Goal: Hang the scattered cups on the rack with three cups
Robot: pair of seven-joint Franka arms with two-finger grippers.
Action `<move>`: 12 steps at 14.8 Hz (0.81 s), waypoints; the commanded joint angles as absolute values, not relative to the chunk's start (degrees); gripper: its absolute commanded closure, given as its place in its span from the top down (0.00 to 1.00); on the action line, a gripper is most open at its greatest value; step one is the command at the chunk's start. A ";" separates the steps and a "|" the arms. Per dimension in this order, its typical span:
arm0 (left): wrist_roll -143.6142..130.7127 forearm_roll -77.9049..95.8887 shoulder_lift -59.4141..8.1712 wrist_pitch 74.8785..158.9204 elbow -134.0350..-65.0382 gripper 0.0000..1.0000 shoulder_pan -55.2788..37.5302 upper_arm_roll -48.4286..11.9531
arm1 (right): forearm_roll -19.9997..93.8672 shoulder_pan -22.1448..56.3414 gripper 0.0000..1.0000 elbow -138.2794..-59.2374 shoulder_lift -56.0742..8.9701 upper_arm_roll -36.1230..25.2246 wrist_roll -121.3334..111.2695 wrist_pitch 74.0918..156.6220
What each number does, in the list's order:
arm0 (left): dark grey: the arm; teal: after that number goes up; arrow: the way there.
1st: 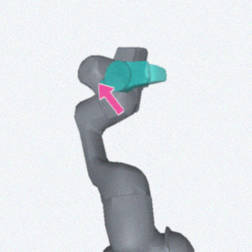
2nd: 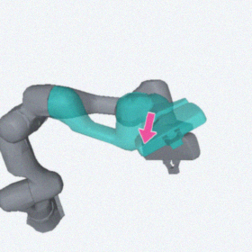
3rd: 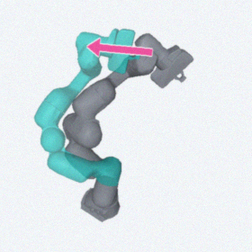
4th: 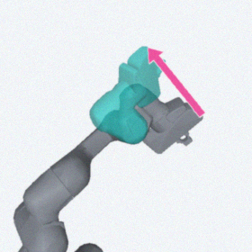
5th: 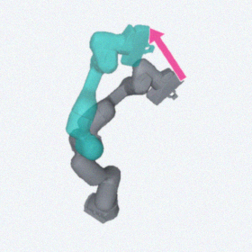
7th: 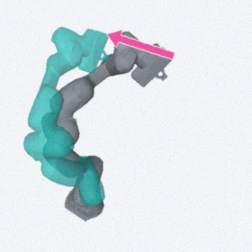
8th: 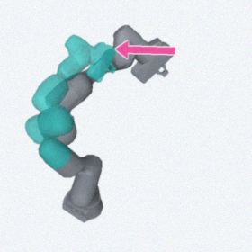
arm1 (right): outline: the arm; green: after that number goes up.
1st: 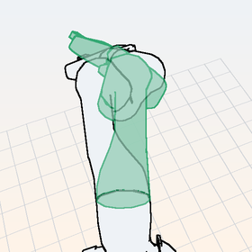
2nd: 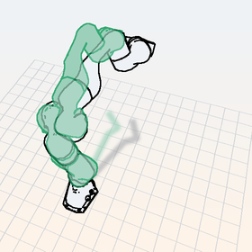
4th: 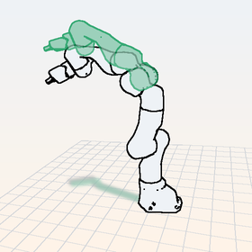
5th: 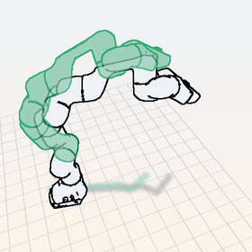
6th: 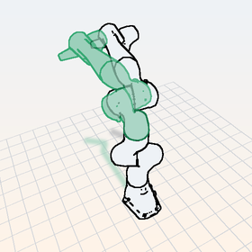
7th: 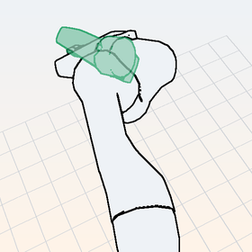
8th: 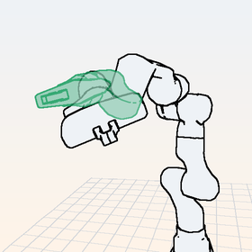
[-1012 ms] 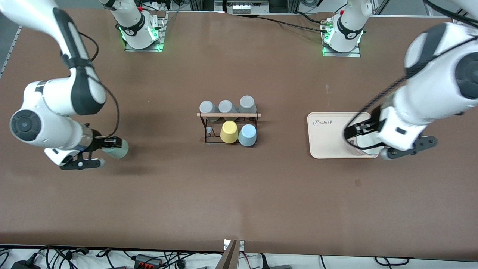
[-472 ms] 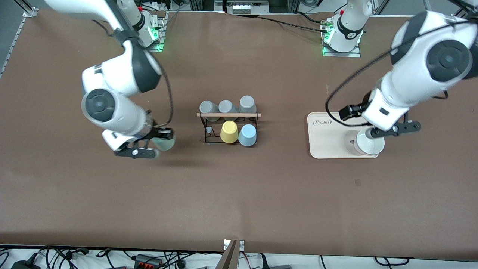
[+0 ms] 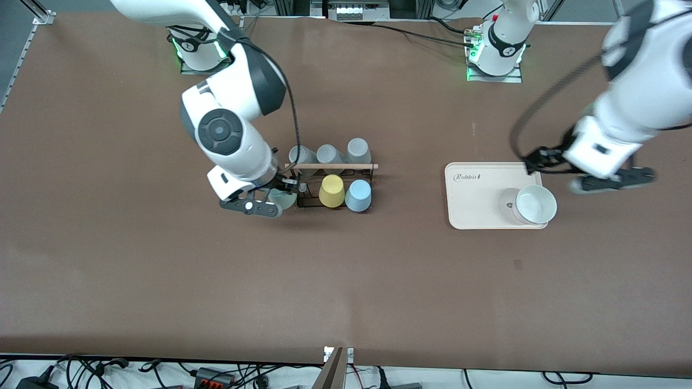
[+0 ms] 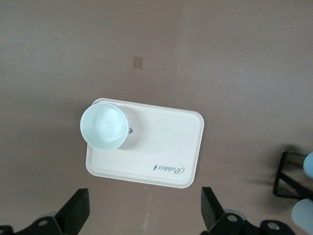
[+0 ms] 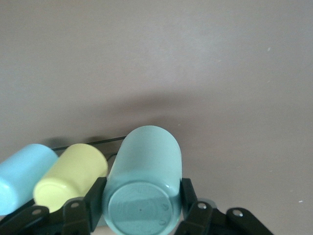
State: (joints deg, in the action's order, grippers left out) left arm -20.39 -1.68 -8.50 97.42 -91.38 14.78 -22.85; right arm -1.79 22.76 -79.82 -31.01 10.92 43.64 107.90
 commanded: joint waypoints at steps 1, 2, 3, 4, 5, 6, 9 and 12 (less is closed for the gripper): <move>-17.06 3.86 -4.94 93.10 -91.22 1.00 7.39 -11.52 | -1.23 24.52 0.35 -77.61 -32.17 10.46 46.84 108.02; -15.83 3.43 -4.40 92.47 -91.32 1.00 7.12 -11.77 | -1.23 24.96 0.35 -77.61 -32.52 10.46 47.54 108.28; -15.65 2.47 -4.13 92.55 -91.58 1.00 7.03 -12.39 | -1.32 25.48 0.35 -77.61 -32.87 10.37 47.90 108.63; -15.47 0.46 -3.26 92.72 -92.19 1.00 7.12 -13.00 | -1.49 25.84 0.35 -77.69 -33.48 10.37 48.51 108.81; -15.03 -1.56 -1.95 92.64 -93.50 1.00 7.03 -14.49 | -1.84 26.27 0.35 -77.70 -33.83 10.37 48.95 109.24; -15.03 -2.28 -1.06 92.64 -94.47 1.00 7.21 -15.98 | -1.93 26.71 0.35 -77.87 -34.19 10.37 49.30 110.21; -13.89 -1.49 -1.23 93.60 -93.52 1.00 8.61 -16.26 | -2.11 27.07 0.35 -79.54 -34.63 10.37 49.31 112.32; -13.97 -1.76 -1.05 93.69 -93.34 1.00 8.61 -17.14 | -3.07 27.16 0.35 -79.89 -36.56 10.37 49.31 113.55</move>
